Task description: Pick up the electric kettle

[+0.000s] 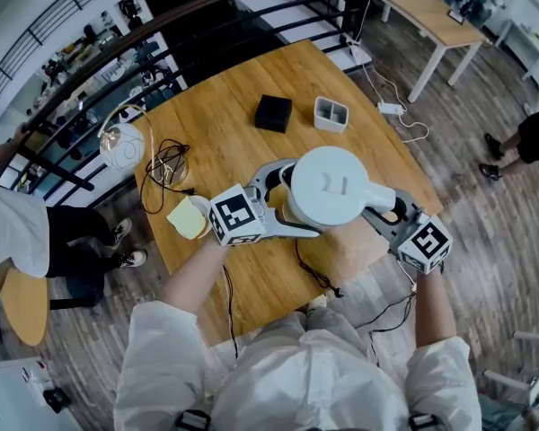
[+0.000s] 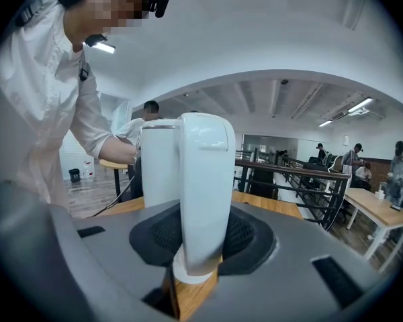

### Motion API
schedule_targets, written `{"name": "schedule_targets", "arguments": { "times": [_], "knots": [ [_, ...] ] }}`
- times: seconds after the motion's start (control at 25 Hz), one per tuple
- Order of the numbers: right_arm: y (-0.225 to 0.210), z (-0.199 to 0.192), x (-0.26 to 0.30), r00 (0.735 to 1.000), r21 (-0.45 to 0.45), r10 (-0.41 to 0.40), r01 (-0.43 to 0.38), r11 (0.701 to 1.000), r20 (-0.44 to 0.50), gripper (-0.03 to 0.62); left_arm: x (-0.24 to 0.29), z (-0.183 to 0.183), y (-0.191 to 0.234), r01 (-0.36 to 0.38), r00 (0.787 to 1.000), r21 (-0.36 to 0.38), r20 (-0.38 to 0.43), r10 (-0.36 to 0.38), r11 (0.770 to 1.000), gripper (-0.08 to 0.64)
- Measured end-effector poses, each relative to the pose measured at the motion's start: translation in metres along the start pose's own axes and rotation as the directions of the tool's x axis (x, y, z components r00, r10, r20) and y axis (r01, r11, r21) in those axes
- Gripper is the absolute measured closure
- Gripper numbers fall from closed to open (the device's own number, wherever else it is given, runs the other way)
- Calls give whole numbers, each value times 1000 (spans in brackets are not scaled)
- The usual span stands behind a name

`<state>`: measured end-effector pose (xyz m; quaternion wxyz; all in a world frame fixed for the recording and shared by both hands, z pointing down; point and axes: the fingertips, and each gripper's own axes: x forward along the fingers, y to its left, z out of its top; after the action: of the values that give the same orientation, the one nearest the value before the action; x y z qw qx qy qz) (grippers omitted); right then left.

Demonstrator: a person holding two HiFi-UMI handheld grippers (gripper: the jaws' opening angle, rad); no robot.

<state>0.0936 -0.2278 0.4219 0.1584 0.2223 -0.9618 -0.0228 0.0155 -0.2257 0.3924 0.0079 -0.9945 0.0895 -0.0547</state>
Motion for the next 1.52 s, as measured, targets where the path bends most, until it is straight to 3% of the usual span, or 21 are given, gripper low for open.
{"name": "schedule_targets", "arguments": {
  "times": [0.68,1.52],
  "knots": [
    [15,57,-43,996,-52,83,-82,995,14,477,-1,65,-38,-92,996,9,-7,92,996,-25],
    [16,66,-38,993,-72,118,-116,991,27,479,-8,71,-38,-125,992,17,-15,125,992,-25]
  ]
}}
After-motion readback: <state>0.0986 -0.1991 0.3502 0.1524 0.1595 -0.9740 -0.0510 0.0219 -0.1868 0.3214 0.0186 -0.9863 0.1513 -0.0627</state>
